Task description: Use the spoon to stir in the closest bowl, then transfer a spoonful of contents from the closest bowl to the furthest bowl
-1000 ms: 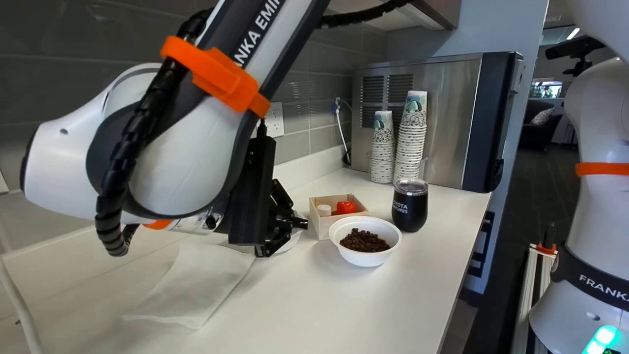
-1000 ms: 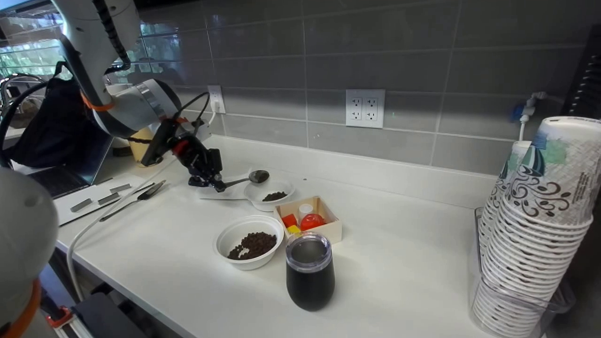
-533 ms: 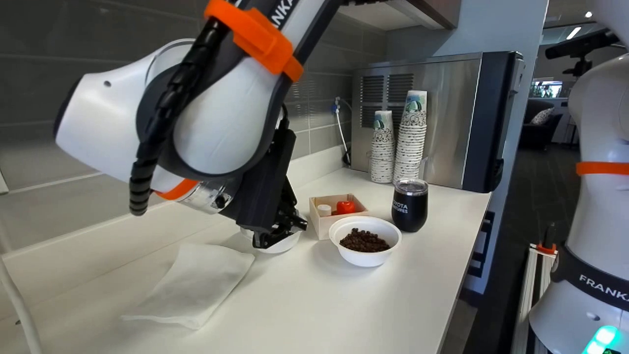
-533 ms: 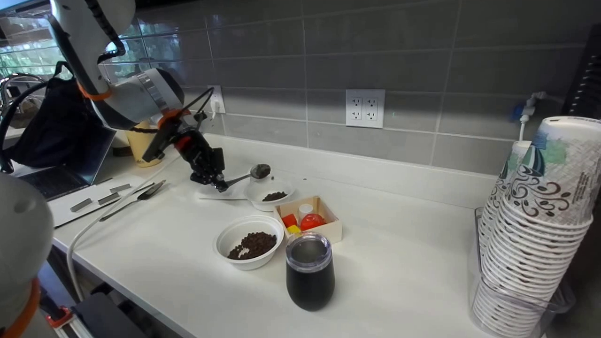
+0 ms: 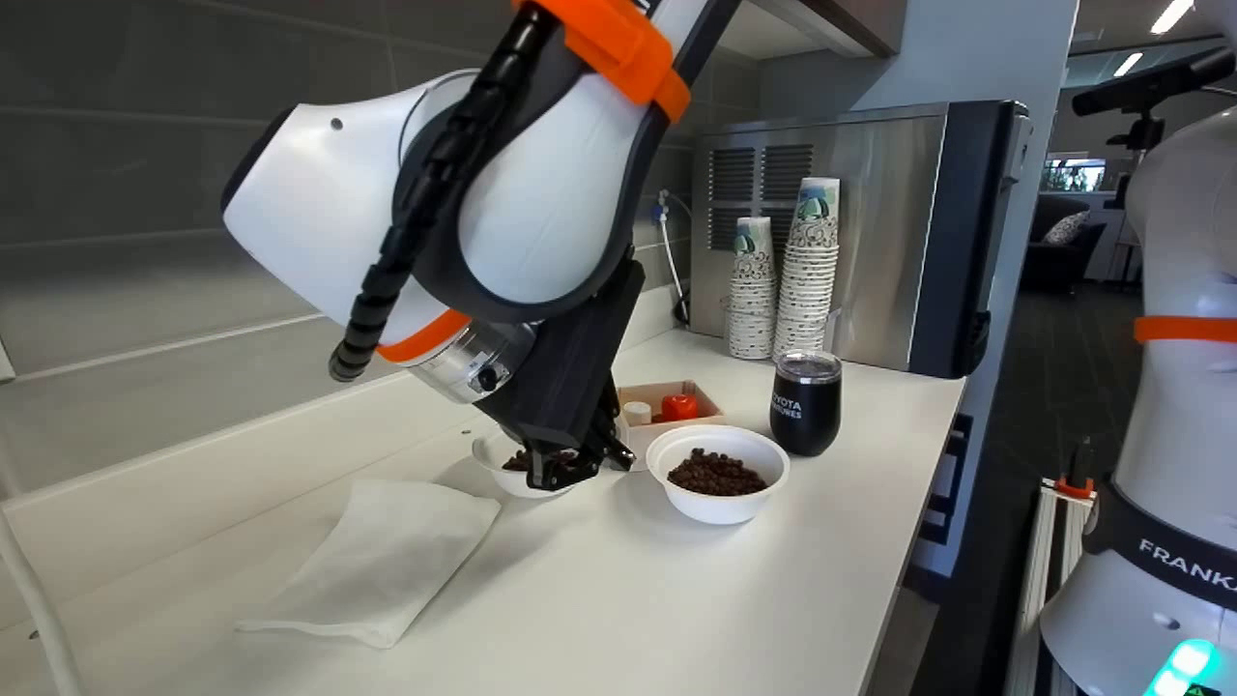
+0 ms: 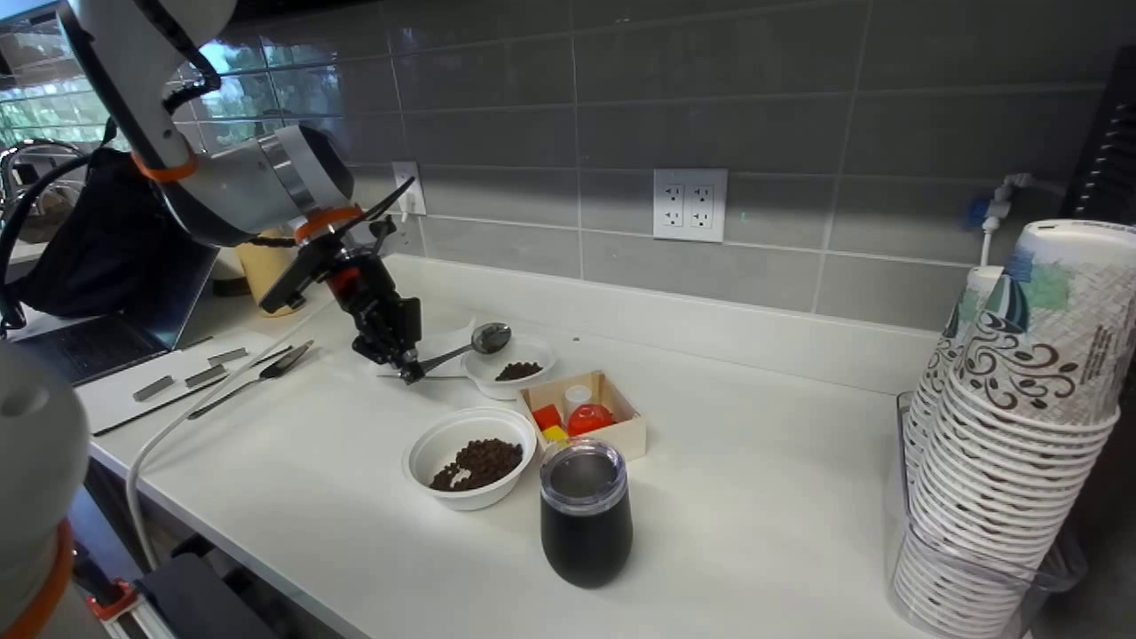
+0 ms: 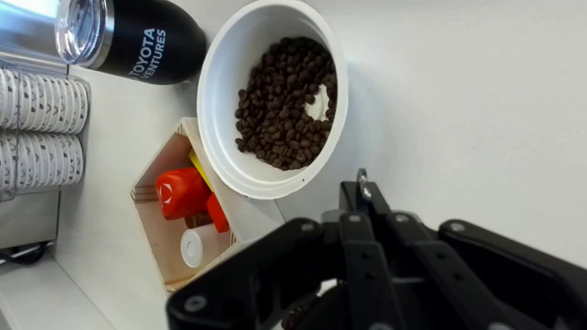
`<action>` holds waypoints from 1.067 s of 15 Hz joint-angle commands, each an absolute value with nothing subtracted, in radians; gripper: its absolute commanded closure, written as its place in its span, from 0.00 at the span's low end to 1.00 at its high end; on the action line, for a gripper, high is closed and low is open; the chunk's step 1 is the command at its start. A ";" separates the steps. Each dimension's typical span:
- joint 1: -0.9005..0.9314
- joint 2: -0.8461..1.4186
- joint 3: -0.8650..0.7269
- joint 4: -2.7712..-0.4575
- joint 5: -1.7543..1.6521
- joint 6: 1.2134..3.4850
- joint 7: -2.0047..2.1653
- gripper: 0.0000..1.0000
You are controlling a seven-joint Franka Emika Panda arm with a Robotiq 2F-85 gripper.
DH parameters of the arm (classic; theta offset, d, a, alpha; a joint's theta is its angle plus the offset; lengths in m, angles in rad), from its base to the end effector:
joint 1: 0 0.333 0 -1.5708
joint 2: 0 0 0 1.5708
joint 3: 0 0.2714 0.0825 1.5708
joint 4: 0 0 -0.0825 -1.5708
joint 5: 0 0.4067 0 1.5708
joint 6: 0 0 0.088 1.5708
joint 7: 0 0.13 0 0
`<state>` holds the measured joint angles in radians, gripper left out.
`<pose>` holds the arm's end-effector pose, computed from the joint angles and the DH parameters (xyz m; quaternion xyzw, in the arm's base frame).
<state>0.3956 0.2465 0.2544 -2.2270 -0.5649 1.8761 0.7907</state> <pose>0.4059 0.2517 0.1611 0.9353 0.0970 -0.0742 0.3321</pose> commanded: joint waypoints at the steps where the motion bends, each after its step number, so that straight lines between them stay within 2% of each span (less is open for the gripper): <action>1: 0.377 0.151 0.257 -2.321 -0.541 1.961 0.790 0.99; 8: 0.356 0.065 0.261 -2.412 -0.521 2.123 0.764 0.99; 16: 0.354 -0.026 0.276 -2.468 -0.468 2.076 0.771 0.99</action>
